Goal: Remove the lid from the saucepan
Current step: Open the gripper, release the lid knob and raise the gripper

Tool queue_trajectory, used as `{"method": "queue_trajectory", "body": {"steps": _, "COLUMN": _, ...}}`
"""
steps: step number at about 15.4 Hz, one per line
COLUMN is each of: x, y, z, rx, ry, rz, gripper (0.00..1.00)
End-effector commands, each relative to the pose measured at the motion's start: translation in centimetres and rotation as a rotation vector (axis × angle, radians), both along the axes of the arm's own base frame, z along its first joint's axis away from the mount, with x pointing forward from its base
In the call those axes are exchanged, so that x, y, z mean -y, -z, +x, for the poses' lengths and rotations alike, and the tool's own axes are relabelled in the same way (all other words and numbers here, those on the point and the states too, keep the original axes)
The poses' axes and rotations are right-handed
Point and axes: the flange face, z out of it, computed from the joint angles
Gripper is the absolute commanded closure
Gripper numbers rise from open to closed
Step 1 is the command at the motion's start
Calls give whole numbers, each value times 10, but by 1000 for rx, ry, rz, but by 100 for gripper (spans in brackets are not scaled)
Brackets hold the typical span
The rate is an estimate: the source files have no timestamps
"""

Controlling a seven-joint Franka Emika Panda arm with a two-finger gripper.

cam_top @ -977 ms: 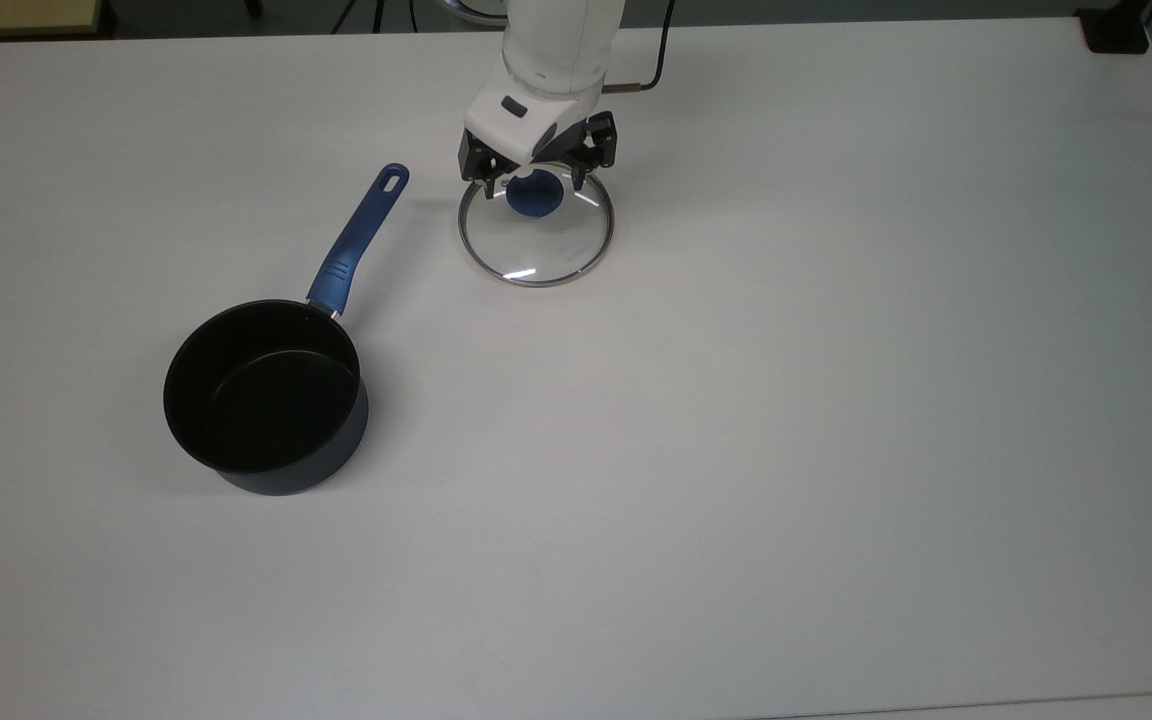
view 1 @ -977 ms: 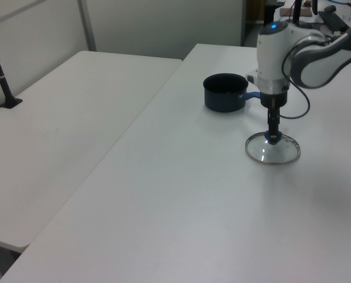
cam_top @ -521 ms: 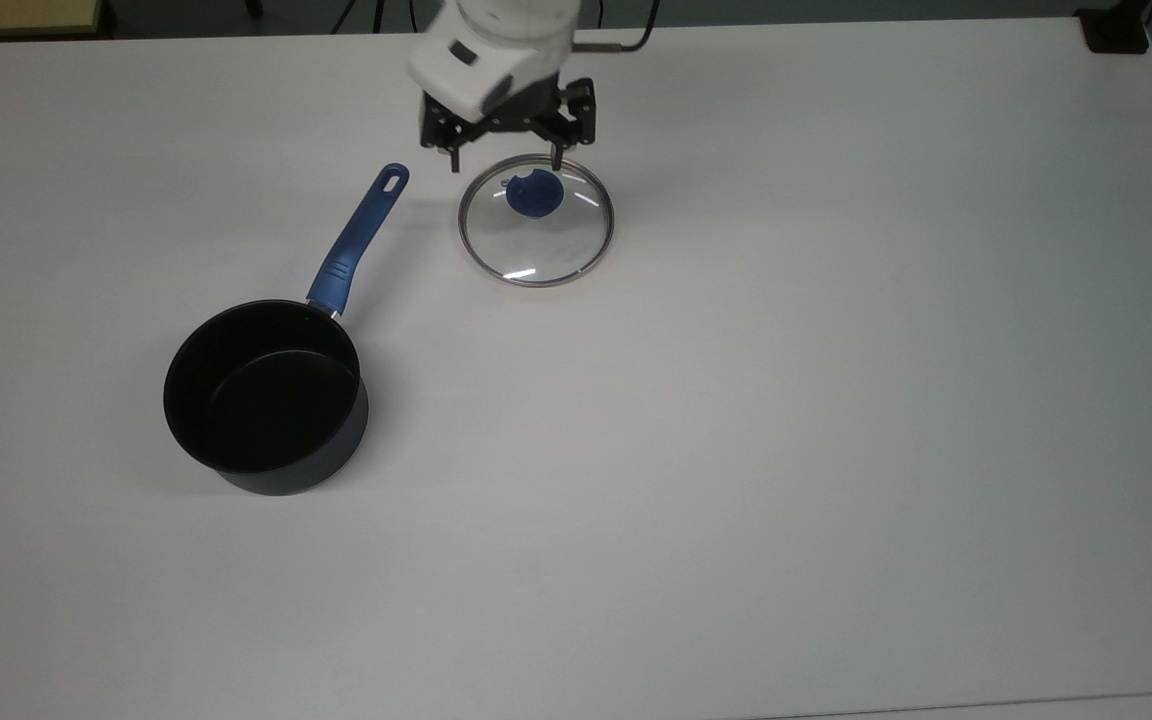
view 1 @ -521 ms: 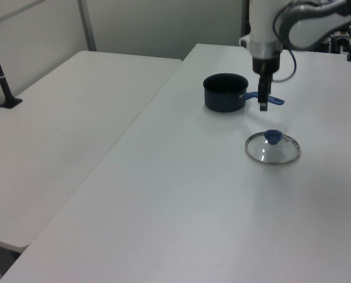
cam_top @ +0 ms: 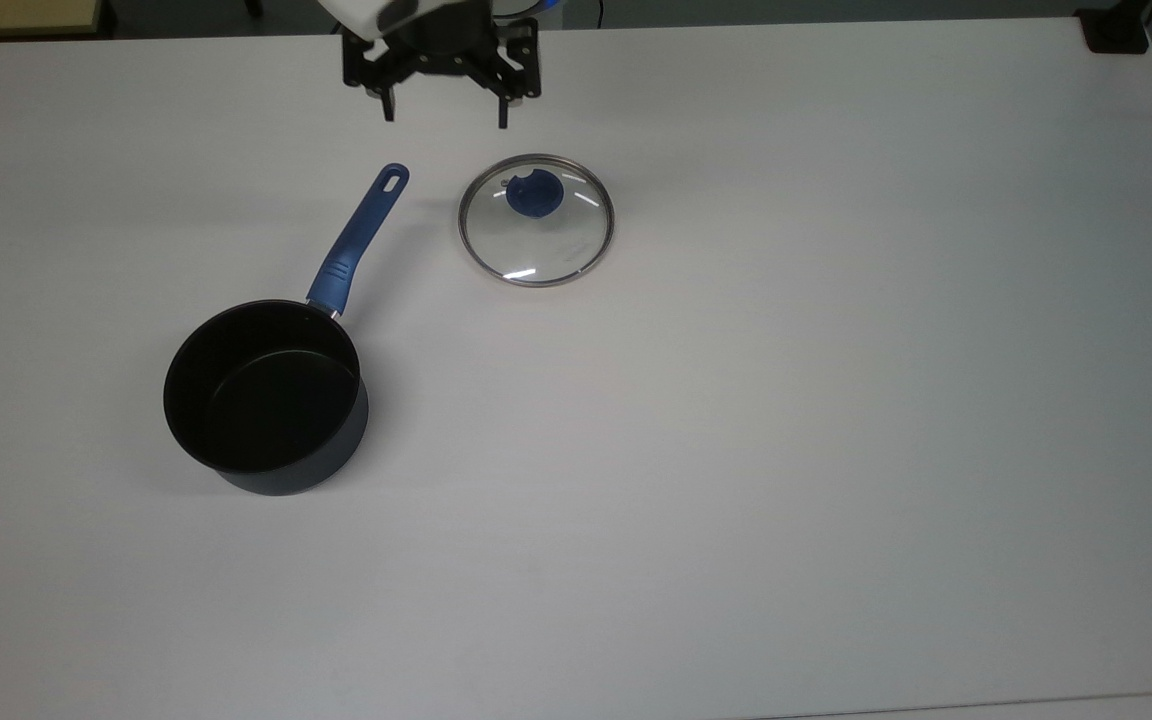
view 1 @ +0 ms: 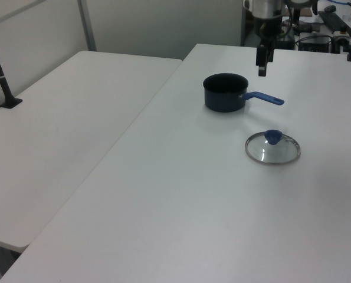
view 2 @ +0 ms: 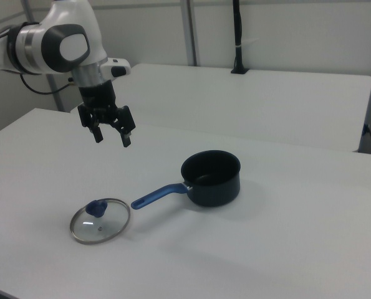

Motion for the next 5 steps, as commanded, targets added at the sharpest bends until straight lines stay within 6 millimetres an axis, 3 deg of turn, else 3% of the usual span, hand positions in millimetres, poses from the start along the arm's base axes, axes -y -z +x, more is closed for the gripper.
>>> {"method": "queue_trajectory", "body": {"steps": 1, "x": -1, "y": -8, "z": -5, "rx": -7, "ry": -9, "rz": 17, "gripper": 0}}
{"method": "queue_trajectory", "body": {"steps": 5, "x": -2, "y": -9, "z": -5, "rx": -7, "ry": -5, "rz": 17, "gripper": 0}}
